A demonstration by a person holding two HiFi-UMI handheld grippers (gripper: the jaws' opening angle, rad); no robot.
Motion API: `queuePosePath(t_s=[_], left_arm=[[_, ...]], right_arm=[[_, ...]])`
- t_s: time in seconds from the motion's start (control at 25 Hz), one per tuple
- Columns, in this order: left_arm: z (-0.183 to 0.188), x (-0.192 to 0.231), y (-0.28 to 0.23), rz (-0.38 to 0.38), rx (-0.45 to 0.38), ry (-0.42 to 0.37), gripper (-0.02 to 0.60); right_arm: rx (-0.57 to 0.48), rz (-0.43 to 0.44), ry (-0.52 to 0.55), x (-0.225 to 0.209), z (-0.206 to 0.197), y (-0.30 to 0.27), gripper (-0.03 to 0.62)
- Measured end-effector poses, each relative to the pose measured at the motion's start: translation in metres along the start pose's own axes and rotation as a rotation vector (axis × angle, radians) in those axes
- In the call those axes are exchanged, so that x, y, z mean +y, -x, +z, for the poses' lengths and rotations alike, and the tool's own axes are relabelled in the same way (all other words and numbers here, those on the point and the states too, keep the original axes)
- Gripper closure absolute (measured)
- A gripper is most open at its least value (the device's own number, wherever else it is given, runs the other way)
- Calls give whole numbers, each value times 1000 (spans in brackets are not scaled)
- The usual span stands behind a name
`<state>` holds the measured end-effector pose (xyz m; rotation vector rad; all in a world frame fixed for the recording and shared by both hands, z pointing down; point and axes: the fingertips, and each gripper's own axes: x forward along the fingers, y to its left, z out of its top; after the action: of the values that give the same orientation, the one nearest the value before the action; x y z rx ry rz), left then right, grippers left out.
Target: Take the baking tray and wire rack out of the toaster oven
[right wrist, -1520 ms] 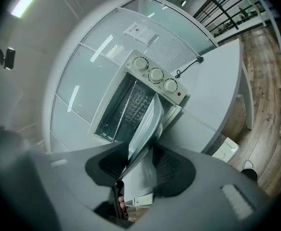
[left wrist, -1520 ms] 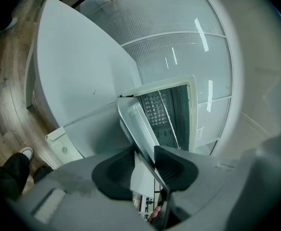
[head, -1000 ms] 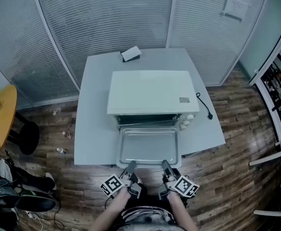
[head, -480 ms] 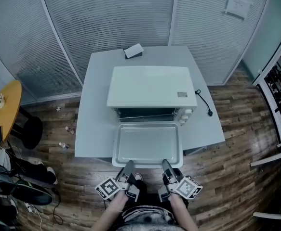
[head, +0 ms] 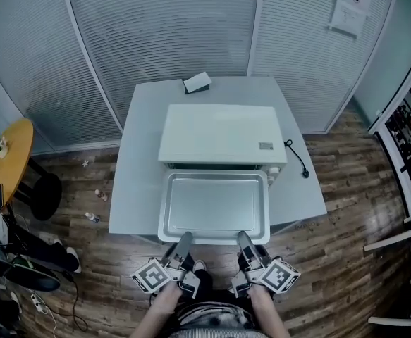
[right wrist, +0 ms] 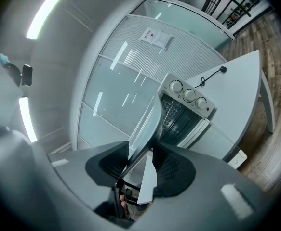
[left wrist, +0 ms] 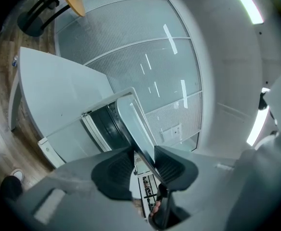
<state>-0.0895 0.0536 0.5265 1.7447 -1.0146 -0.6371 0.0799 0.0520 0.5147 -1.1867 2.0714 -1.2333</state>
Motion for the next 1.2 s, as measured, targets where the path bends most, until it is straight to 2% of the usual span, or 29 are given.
queuePosePath(t_s=[0.24, 0.64, 0.76, 0.96, 1.2], left_arm=[[22, -8, -19, -33, 0, -1, 442], [52, -19, -60, -82, 26, 0, 440], [60, -17, -71, -69, 35, 2, 440], [74, -20, -85, -73, 46, -22, 440], [76, -17, -105, -56, 43, -1, 442]], right_arm=[[-25, 46, 21, 15, 20, -25, 433], [-61, 56, 16, 18, 50, -64, 434], [-74, 26, -8, 11, 56, -74, 434], [-81, 35, -2, 13, 67, -91, 430], [-67, 30, -35, 0, 79, -104, 431]])
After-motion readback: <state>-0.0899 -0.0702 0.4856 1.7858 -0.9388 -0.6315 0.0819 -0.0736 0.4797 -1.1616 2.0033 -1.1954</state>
